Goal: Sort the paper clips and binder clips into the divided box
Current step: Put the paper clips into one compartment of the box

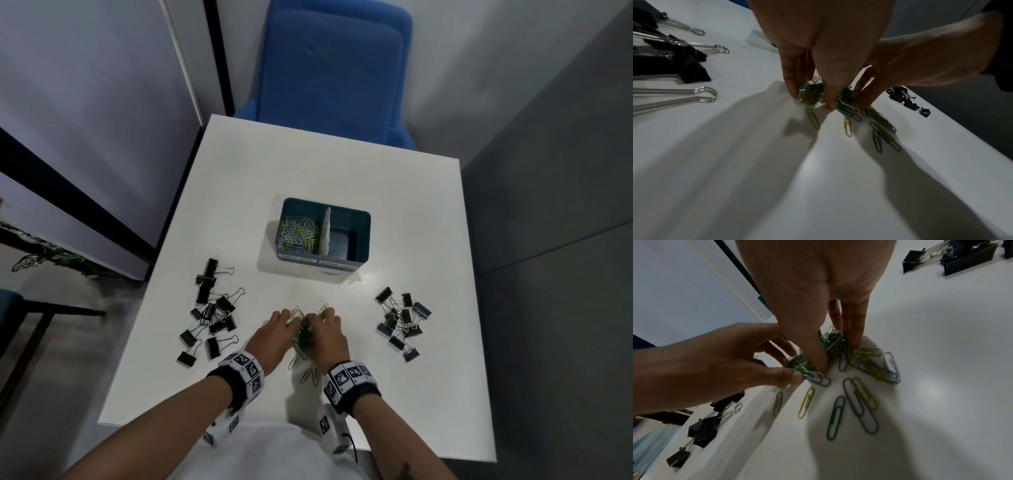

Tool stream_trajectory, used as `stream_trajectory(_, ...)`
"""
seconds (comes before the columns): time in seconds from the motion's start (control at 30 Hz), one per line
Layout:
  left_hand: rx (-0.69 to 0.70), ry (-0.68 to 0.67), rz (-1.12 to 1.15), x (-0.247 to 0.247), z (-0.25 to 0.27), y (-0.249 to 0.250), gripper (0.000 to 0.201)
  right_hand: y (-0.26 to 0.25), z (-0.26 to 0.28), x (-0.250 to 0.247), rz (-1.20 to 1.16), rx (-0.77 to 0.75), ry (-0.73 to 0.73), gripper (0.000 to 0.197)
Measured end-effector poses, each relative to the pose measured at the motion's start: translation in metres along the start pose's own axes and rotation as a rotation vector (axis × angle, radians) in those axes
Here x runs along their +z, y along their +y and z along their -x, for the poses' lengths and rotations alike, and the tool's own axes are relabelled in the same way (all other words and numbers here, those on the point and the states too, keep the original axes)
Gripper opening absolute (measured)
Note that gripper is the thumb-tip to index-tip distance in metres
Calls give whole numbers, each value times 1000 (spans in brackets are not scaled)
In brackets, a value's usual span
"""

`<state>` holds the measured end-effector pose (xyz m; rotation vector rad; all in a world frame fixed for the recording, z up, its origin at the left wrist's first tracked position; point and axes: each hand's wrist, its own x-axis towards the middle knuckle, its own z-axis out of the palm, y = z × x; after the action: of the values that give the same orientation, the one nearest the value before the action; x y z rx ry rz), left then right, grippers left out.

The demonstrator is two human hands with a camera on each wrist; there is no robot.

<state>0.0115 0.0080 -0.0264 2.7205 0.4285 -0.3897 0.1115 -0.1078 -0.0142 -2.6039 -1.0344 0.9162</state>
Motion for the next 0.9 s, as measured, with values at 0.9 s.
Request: stream_trajectory(0.9,100,341,541,-161,-50,5,5,20,14,-67,-270,-63,192,23)
